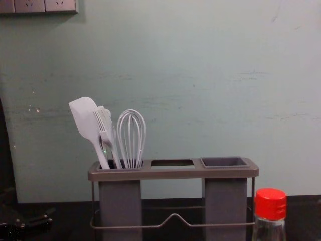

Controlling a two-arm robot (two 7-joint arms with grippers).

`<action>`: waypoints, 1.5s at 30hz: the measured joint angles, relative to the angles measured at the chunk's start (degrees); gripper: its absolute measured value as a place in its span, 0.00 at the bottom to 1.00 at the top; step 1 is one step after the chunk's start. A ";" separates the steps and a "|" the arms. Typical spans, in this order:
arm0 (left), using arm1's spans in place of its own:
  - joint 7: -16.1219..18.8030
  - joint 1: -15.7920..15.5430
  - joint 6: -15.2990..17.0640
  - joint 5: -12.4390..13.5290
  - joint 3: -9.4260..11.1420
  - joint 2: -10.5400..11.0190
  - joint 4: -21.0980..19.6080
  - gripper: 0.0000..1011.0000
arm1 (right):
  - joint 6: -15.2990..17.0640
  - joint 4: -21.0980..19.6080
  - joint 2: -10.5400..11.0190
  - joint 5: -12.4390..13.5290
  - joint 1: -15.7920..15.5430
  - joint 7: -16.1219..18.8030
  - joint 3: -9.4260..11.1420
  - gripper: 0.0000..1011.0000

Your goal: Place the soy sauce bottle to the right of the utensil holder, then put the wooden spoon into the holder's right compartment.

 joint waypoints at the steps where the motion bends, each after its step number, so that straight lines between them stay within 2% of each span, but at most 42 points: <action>1: 0.00 0.00 0.00 0.00 0.00 0.00 0.00 0.99 | 0.58 -0.25 -0.32 -0.01 0.16 -0.11 -0.29 0.99; 6: 0.00 0.00 0.00 0.00 0.00 0.00 0.00 0.99 | 2.84 -1.49 -1.30 -0.58 0.71 -2.19 -1.12 0.99; 14: 0.00 0.00 0.00 0.00 0.00 0.00 0.00 0.99 | 6.28 -2.60 -2.85 -3.43 2.35 -6.71 -2.31 0.99; 26: 0.00 0.00 0.00 0.00 0.00 0.00 0.00 0.99 | 8.28 -2.10 -5.53 -6.51 5.48 -9.93 -3.88 0.99; 45: 0.00 0.00 0.00 0.00 0.00 0.00 0.00 0.99 | 10.25 -0.71 -8.08 -8.22 8.21 -11.52 -4.99 0.99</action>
